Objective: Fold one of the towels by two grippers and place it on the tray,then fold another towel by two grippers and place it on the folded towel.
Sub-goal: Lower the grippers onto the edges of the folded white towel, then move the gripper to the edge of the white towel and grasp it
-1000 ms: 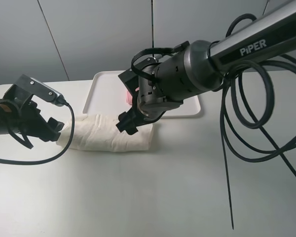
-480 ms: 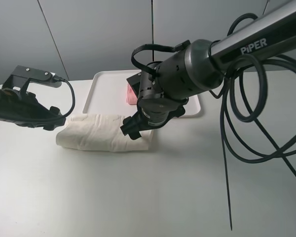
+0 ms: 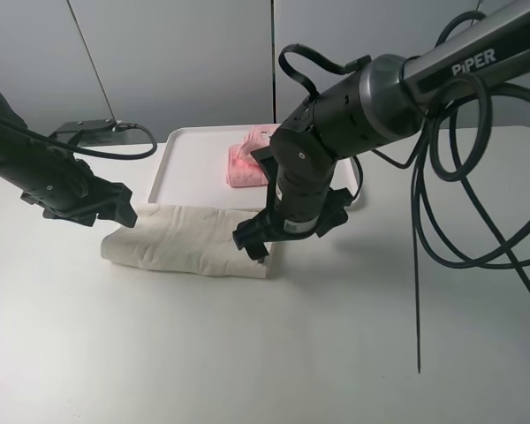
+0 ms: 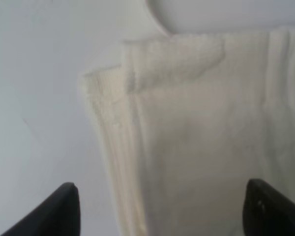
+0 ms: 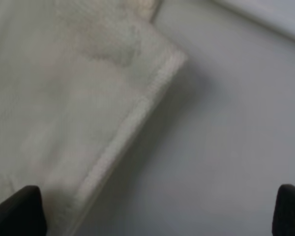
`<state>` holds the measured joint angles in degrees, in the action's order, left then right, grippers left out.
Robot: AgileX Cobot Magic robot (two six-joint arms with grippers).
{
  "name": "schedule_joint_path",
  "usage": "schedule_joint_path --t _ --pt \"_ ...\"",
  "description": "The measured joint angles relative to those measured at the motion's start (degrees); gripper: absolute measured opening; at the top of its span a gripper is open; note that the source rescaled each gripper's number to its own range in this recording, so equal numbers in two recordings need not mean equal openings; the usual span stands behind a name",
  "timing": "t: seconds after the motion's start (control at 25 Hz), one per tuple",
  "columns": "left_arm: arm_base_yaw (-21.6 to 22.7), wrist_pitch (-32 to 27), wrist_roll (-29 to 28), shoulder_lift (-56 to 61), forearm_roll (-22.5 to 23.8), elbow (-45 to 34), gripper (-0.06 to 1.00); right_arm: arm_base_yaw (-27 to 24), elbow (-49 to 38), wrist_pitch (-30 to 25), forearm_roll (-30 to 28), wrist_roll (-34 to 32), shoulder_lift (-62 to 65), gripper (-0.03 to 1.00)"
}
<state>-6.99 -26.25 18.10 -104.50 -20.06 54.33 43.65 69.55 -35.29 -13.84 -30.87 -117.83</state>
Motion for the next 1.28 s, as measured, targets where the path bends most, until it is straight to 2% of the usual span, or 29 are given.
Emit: schedule_joint_path --t 0.12,0.32,0.48,0.56,0.72,1.0,1.28 --pt "0.00 -2.33 -2.00 -1.71 3.89 1.19 0.81 -0.13 0.00 -0.88 1.04 1.29 0.00 1.00" --pt "0.00 -3.47 -4.06 -3.35 6.47 2.83 0.86 -0.13 0.00 -1.39 1.13 2.05 0.10 1.00" --pt "0.00 -4.23 -10.92 -5.14 12.54 3.74 0.86 -0.13 0.00 -1.85 1.29 2.85 1.45 1.00" --pt "0.00 -4.52 -12.50 -5.94 14.08 3.74 0.87 -0.13 0.00 -1.85 1.38 3.03 2.46 1.00" --pt "0.00 -5.59 -13.26 -6.77 14.58 3.74 0.87 -0.13 0.40 -3.38 1.43 4.74 3.99 1.00" --pt "0.00 -10.93 -13.41 -7.02 15.06 3.99 0.87 -0.13 1.79 -5.04 3.51 7.71 4.21 1.00" --pt "0.00 -9.22 -17.11 -7.02 15.27 3.99 0.87 -0.13 1.79 -5.15 3.93 8.04 4.33 1.00"
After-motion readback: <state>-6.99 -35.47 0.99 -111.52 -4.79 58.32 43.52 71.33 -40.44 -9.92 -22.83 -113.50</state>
